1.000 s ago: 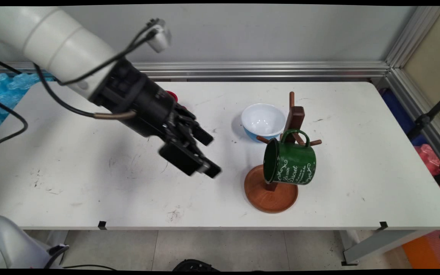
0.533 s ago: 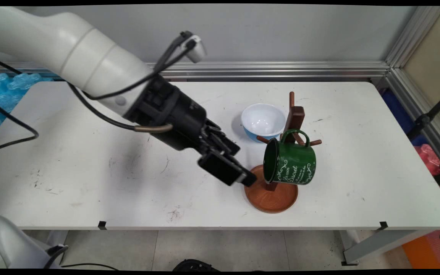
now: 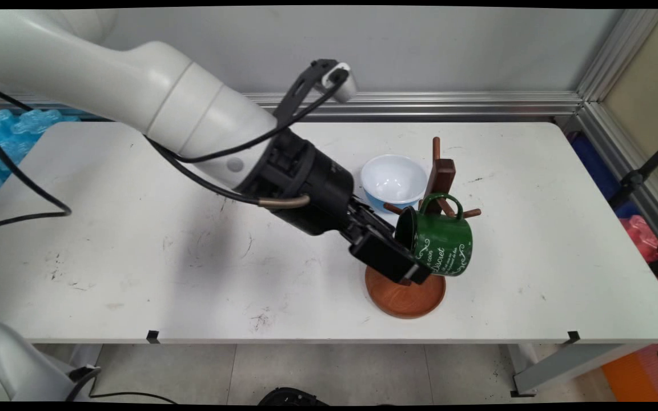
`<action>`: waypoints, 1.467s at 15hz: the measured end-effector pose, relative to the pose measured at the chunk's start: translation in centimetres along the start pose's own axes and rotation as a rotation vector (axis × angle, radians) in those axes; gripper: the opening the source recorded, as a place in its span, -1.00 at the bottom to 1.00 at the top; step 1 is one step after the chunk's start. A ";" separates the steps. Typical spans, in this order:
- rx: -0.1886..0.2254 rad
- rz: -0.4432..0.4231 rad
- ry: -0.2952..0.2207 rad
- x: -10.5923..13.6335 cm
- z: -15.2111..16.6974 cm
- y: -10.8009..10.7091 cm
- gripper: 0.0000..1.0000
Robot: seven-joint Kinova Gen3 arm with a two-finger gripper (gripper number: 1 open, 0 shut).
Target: Pick up the green mug from the rack, then place the picked object on the table
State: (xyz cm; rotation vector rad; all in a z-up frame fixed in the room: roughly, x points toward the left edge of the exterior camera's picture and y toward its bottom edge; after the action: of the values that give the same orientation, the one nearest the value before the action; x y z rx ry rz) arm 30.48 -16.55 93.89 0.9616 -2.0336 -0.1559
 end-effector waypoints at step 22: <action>-0.024 -0.054 0.014 0.5 3.4 -0.2 -1.00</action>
State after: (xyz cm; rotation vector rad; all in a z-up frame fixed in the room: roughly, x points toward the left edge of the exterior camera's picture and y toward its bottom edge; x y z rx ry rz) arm 27.87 -17.84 92.00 1.0005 -1.9897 -0.2009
